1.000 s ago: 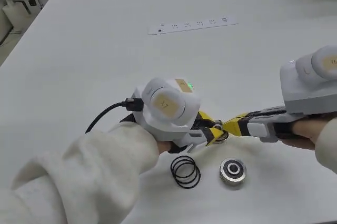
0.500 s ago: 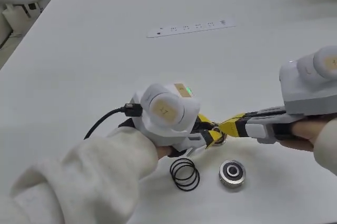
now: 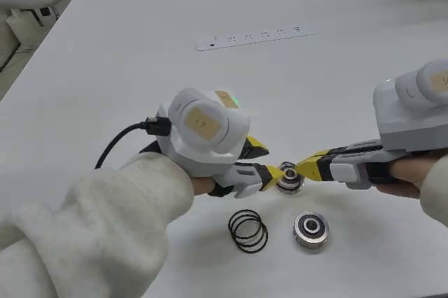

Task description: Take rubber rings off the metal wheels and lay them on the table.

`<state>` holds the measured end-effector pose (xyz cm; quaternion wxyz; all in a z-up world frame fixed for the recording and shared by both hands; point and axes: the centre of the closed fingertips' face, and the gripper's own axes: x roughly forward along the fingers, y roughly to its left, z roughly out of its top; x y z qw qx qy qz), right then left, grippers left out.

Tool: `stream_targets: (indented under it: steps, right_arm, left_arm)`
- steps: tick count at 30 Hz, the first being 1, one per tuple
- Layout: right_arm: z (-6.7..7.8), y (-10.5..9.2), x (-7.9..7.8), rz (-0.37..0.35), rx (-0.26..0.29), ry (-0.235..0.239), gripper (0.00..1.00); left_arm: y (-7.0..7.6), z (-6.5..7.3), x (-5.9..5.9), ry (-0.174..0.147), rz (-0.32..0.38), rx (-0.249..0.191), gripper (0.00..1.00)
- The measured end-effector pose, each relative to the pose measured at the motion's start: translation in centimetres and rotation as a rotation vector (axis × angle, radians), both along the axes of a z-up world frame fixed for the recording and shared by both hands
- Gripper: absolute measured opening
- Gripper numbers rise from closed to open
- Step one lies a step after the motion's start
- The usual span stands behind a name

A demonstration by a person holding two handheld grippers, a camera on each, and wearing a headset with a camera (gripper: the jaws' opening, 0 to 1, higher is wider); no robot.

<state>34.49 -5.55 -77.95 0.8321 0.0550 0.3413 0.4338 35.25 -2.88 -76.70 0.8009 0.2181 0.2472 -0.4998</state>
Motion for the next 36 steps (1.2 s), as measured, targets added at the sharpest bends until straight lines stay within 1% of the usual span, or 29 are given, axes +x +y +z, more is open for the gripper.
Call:
stream_targets:
  steps: [2,3,6,8,9,10,11,13,14,16,18,21,23,24,25,27,29,31,34,35,36]
  right_arm:
    - [0.2,0.1,0.0,0.001,0.010,-0.004,0.00]
    - [0.5,0.2,0.1,-0.005,0.026,-0.004,0.00]
    - [1.0,0.3,0.1,-0.006,0.047,-0.006,0.00]
    - [1.3,0.5,0.1,-0.004,0.055,-0.009,0.00]
    - [1.4,0.5,0.1,-0.003,0.060,-0.011,0.00]
    - [1.5,0.6,0.1,-0.002,0.063,-0.011,0.00]
    - [1.6,0.6,0.1,-0.001,0.066,-0.012,0.00]
    - [1.9,0.6,0.1,-0.002,0.073,-0.013,0.00]
    - [2.2,0.6,0.1,-0.004,0.080,-0.011,0.00]
    - [2.5,0.5,0.0,-0.002,0.089,-0.007,0.00]
    - [2.8,0.5,-0.1,0.000,0.096,-0.010,0.00]
    - [3.4,0.5,-0.1,-0.003,0.111,-0.014,0.00]
    - [3.8,0.6,-0.1,-0.003,0.128,-0.011,0.00]
    - [4.0,0.7,-0.1,-0.003,0.135,-0.009,0.00]
    - [4.1,0.7,-0.2,-0.003,0.141,-0.007,0.00]
    - [4.2,0.9,-0.3,0.003,0.142,-0.009,0.00]
    - [4.2,1.0,-0.5,0.012,0.141,-0.006,0.00]
    - [4.3,1.4,-0.8,0.027,0.151,0.000,0.00]
    - [4.4,1.8,-1.1,0.039,0.157,0.009,0.00]
    - [4.4,2.0,-1.3,0.049,0.161,0.013,0.00]
    - [4.4,2.1,-1.5,0.055,0.163,0.018,0.00]
  left_arm:
    - [0.7,0.5,0.0,-0.004,0.004,0.007,0.29]
    - [1.4,0.9,0.0,-0.010,0.007,0.015,0.30]
    - [3.0,1.8,0.0,-0.024,0.018,0.033,0.34]
    - [4.1,2.5,-0.2,-0.028,0.029,0.043,0.38]
    - [4.7,2.6,-0.3,-0.023,0.034,0.052,0.40]
    - [4.9,2.6,-0.3,-0.021,0.036,0.058,0.42]
    - [5.6,2.9,-0.5,-0.028,0.040,0.076,0.44]
    - [6.2,3.4,-0.8,-0.038,0.040,0.085,0.47]
    - [6.6,3.8,-1.0,-0.041,0.045,0.084,0.47]
    - [7.3,4.4,-1.4,-0.036,0.052,0.073,0.49]
    - [7.9,5.1,-1.9,-0.037,0.060,0.065,0.51]
    - [8.8,6.1,-2.4,-0.057,0.069,0.061,0.56]
    - [9.3,6.8,-2.7,-0.062,0.080,0.048,0.57]
    - [9.5,7.1,-2.9,-0.063,0.088,0.036,0.57]
    - [9.7,7.4,-3.1,-0.055,0.096,0.021,0.57]
    - [10.2,7.5,-3.6,-0.052,0.100,0.019,0.58]
    - [10.7,7.4,-4.2,-0.058,0.098,0.032,0.58]
    - [11.1,7.4,-4.6,-0.054,0.097,0.036,0.61]
    - [11.8,7.0,-5.7,-0.039,0.099,0.027,0.64]
    - [11.8,6.9,-5.8,-0.035,0.100,0.026,0.65]
    - [12.1,6.5,-6.2,-0.022,0.101,0.025,0.67]
